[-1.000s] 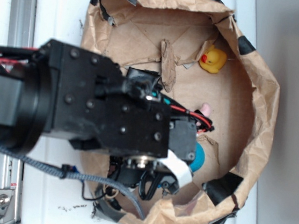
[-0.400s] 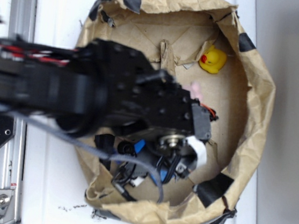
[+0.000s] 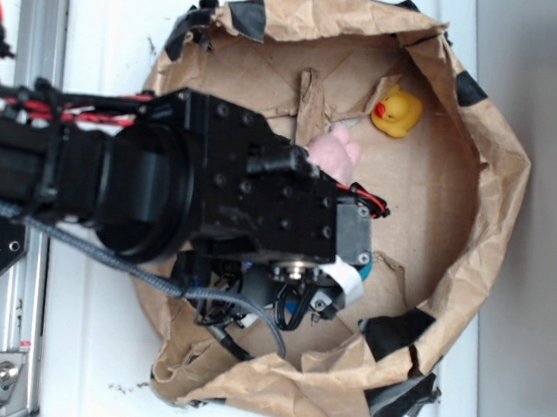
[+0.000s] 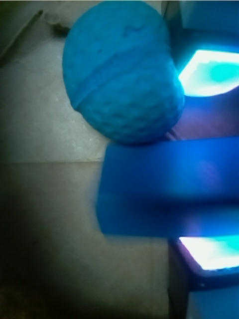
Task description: Grab the blue block.
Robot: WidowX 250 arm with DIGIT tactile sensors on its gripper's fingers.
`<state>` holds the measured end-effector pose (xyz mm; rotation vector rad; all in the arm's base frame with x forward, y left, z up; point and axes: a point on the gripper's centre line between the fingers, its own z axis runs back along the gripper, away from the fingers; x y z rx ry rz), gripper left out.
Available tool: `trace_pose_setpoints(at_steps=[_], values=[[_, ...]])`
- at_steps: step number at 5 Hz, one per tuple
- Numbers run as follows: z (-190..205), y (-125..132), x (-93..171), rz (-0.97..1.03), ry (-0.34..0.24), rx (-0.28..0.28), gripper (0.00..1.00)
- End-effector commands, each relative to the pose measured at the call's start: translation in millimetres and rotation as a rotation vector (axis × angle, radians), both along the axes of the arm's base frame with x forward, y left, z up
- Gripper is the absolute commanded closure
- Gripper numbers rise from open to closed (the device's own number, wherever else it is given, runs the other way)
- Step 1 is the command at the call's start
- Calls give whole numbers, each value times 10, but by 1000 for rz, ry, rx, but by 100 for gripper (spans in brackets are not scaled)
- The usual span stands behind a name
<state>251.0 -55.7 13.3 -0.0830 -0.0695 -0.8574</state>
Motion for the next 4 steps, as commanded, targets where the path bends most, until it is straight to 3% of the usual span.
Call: trace_pose_setpoints(at_steps=[1,2,3,4], values=[[55,-368,-320,-102,32,-72,0],[-23,-409,-281,-77,36,-66,88],[-106,-387,-172,-32,32,-47,100],[-162,-360,-117,-3,37,-37,100]])
